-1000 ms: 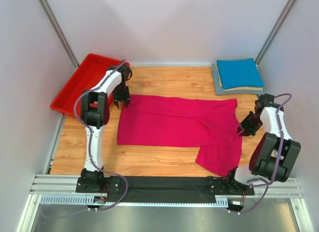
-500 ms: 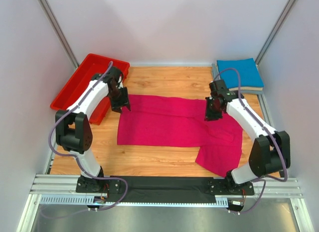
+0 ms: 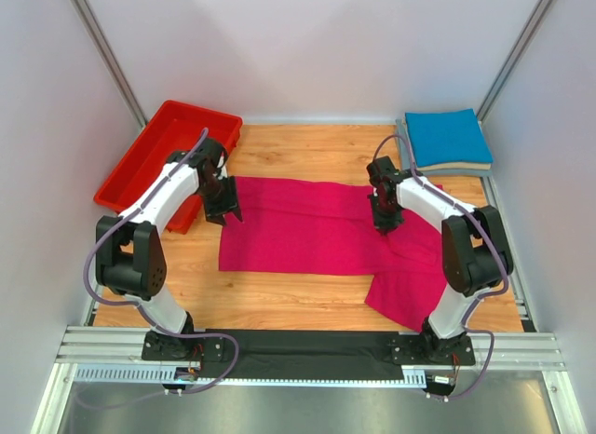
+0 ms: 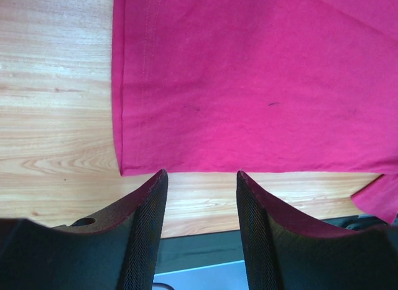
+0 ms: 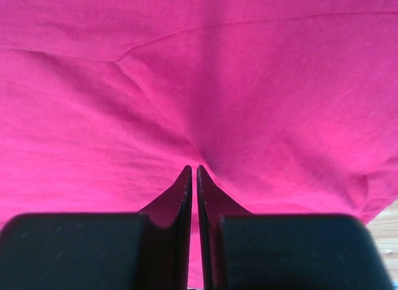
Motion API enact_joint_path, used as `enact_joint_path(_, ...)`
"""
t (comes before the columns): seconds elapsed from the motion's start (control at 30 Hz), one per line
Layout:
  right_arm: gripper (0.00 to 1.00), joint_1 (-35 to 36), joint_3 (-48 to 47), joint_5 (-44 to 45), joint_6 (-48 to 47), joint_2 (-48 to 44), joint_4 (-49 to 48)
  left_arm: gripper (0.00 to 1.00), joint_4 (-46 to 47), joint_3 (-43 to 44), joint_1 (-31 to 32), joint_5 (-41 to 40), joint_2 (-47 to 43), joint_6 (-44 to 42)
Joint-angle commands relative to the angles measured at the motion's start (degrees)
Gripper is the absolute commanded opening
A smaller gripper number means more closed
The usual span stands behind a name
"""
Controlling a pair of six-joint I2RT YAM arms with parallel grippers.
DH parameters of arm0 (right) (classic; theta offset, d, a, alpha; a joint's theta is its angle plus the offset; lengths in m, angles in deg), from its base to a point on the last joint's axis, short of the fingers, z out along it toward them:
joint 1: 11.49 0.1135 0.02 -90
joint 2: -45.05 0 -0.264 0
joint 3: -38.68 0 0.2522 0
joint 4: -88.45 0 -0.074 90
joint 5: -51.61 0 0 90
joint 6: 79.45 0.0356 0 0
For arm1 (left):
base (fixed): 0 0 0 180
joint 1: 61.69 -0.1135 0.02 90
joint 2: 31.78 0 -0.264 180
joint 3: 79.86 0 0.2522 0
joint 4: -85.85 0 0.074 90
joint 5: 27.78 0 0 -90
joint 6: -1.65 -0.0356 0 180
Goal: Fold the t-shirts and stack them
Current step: Fold the tshirt
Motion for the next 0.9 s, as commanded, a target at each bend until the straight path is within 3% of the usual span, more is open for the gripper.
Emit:
enact_joint_path(0.0,0.07,0.09,-0.66,4.45,-1.38,1.18,-2.19,0.55,1.13,0.26,0.14,-0.31,-2.56,-1.13)
enact_joint_path(0.87,0.16,-0.17,-0.57,7.18,-1.55,5.92,-3.07,0.55,-1.06,4.22,0.23,-2.15,0.34,-2.80)
